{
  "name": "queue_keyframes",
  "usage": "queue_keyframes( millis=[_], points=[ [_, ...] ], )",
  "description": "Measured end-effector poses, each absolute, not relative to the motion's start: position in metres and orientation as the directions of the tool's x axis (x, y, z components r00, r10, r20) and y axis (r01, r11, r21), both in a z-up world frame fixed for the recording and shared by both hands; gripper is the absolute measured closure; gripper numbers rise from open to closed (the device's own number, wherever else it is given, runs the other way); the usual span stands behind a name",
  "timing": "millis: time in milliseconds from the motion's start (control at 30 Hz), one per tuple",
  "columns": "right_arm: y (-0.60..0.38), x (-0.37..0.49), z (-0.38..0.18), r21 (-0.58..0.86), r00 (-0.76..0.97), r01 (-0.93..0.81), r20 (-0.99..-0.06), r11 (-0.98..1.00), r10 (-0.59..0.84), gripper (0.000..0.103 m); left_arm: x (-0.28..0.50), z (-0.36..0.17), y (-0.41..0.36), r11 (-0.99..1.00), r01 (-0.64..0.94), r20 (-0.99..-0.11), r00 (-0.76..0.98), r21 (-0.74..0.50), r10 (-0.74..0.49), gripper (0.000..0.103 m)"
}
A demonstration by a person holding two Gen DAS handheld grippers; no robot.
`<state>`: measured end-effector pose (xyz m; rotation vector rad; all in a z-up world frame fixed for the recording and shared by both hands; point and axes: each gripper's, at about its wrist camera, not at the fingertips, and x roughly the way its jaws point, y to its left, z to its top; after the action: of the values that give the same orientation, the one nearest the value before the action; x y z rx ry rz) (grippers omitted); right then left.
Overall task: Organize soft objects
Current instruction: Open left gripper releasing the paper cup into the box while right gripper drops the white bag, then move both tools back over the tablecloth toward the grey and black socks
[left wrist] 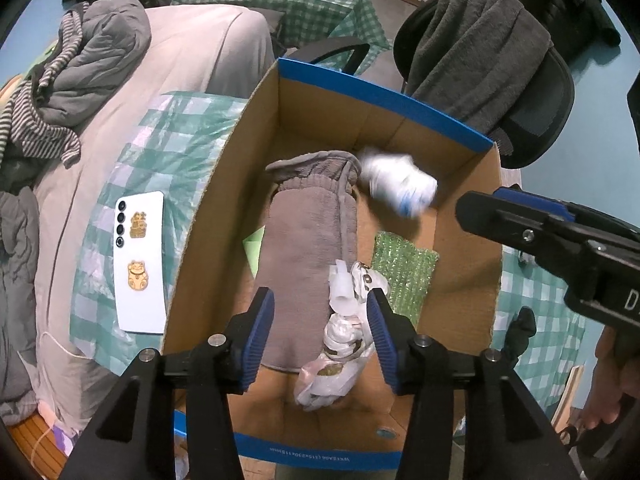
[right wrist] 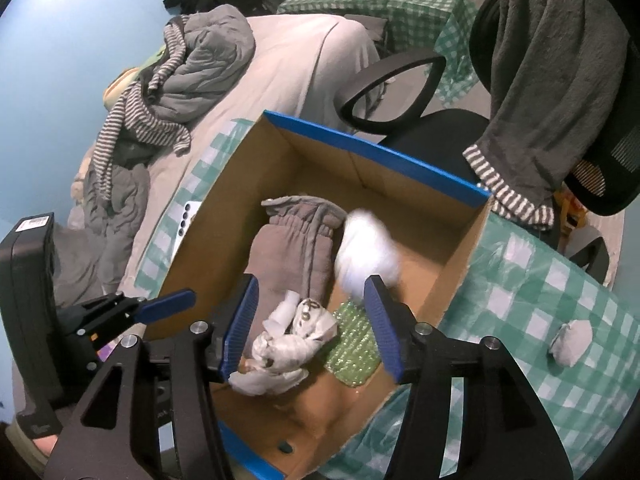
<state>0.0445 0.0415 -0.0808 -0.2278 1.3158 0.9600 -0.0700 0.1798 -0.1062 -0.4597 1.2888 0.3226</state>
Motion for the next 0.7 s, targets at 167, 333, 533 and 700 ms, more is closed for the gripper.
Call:
queue_keyframes(
  millis=[167,333,533,700],
  points=[
    [0.032,0.048,-0.078,0.349,-0.039,-0.705,-0.889,0.618,0.457,0.046,-0.070,-0.098,0.176,0.869,-0.472,-0.964,0.265,-0.149,-0.022,0.053],
    [0.023,0.051,-0.074,0.324,-0.021,-0.712,-0.897,0.623,0.442,0.046,-0.068,-0.088,0.169,0.876,-0.459,-0.959,0.282,-0.148,-0.015,0.050],
    [0.005,0.055,-0.069,0.304,0.003,-0.709,-0.901,0.637,0.434,0.046,-0.063,-0.083,0.158,0.888,-0.436,-0.958,0.288,-0.148,-0.018,0.050],
    [-0.009,0.063,-0.066,0.286,0.029,-0.696,-0.905,0.659,0.424,0.046,-0.056,-0.081,0.142,0.901,-0.407,-0.958,0.285,-0.147,-0.027,0.050]
  ],
)
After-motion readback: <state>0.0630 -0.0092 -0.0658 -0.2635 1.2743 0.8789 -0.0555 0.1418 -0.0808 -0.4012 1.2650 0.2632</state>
